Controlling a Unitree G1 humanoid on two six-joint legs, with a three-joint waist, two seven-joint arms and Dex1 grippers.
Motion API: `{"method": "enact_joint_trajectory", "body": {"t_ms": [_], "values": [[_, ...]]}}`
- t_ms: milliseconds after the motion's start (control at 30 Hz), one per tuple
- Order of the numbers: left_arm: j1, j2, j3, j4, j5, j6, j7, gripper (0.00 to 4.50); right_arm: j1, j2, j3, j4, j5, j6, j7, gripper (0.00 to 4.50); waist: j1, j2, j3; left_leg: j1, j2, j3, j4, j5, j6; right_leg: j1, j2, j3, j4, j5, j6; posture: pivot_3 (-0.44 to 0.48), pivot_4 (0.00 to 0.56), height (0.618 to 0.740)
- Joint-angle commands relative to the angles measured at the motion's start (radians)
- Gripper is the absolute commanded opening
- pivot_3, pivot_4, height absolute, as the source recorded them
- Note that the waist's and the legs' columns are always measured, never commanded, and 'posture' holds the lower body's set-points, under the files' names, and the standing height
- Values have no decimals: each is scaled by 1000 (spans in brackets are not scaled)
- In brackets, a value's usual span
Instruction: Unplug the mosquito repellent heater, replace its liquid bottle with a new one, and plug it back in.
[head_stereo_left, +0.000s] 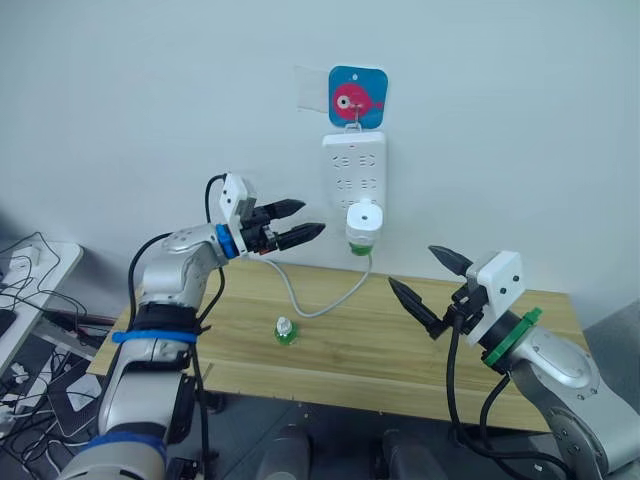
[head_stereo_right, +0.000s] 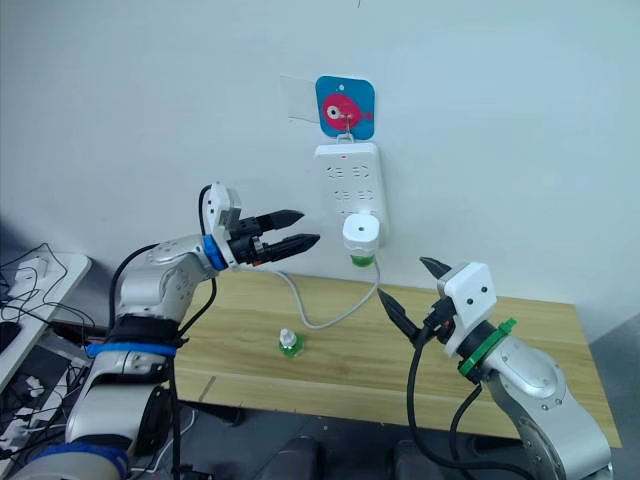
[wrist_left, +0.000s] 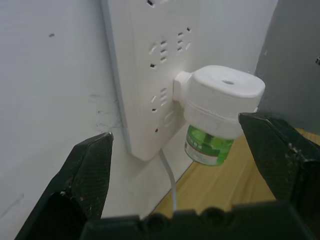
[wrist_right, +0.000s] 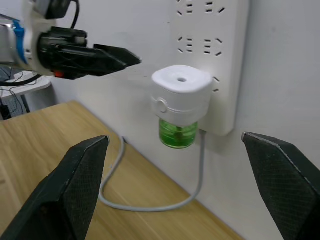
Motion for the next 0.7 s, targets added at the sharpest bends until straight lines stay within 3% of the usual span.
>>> {"method": "enact_joint_trajectory", "body": {"t_ms": [33,167,700], "values": [[-86,-14,11,101,22,-76,-48,4112,-4,2,-14,-67,17,32,-26,4500,-3,-2,9,0,0,0,0,0,0,0,0,0,0,0,0,164,180,740],[-142,-28,8,203,62,-141,-63,2991,1,0,-21,-88,20,56,-38,4500,-15,-3,16,-2,0,-2,0,0,0,0,-1,-6,0,0,0,149,189,740],[-286,-119,39,470,139,-315,-47,2991,-45,-7,-38,-139,55,157,-75,4500,-44,-4,64,-16,-1,-12,4,1,-1,-9,-3,-18,2,0,0,114,248,740]]}}
